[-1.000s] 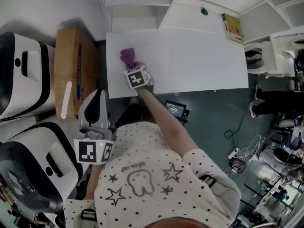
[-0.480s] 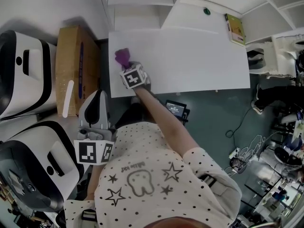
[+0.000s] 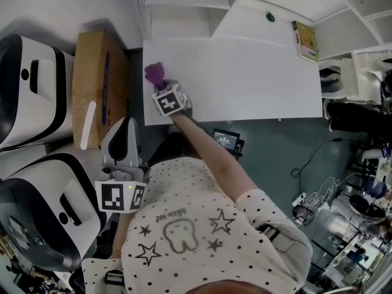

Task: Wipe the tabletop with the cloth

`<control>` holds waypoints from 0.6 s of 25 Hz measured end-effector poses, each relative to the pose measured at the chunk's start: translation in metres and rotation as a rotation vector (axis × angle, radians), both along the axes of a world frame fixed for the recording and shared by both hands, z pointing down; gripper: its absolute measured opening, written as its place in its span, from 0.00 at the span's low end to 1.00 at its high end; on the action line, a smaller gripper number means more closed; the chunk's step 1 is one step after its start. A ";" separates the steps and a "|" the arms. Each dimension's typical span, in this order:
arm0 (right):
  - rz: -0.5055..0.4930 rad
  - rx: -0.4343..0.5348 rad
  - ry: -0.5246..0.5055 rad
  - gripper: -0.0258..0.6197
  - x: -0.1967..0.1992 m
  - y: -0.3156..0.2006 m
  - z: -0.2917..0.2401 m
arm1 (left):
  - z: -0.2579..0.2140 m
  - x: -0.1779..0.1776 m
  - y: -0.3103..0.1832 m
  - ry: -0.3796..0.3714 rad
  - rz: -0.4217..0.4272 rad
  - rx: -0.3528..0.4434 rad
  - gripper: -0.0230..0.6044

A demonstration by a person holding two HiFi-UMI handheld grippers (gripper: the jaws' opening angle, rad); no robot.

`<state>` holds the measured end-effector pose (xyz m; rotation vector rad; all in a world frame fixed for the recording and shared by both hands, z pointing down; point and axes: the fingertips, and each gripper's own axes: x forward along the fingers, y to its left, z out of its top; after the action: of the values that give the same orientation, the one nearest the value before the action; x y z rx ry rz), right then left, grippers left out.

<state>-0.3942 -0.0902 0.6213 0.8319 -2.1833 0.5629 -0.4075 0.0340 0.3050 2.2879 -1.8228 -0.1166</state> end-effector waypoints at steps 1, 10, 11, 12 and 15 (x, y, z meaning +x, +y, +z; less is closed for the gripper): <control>-0.006 0.001 -0.003 0.14 -0.002 0.001 0.000 | 0.000 -0.001 0.000 0.000 -0.002 -0.001 0.03; -0.065 -0.004 -0.018 0.14 -0.022 0.013 -0.003 | 0.002 -0.005 0.002 -0.004 -0.044 -0.012 0.03; -0.072 -0.005 -0.022 0.14 -0.024 0.014 -0.003 | 0.001 -0.006 0.002 -0.006 -0.050 -0.013 0.03; -0.077 -0.006 -0.026 0.14 -0.026 0.015 -0.004 | 0.001 -0.006 0.003 -0.008 -0.056 -0.012 0.03; -0.093 -0.003 -0.031 0.14 -0.031 0.018 -0.004 | 0.000 -0.006 0.005 -0.016 -0.070 -0.009 0.03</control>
<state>-0.4253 -0.0720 0.6177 0.7194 -2.2364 0.5363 -0.4135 0.0394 0.3054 2.2260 -1.9071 -0.1013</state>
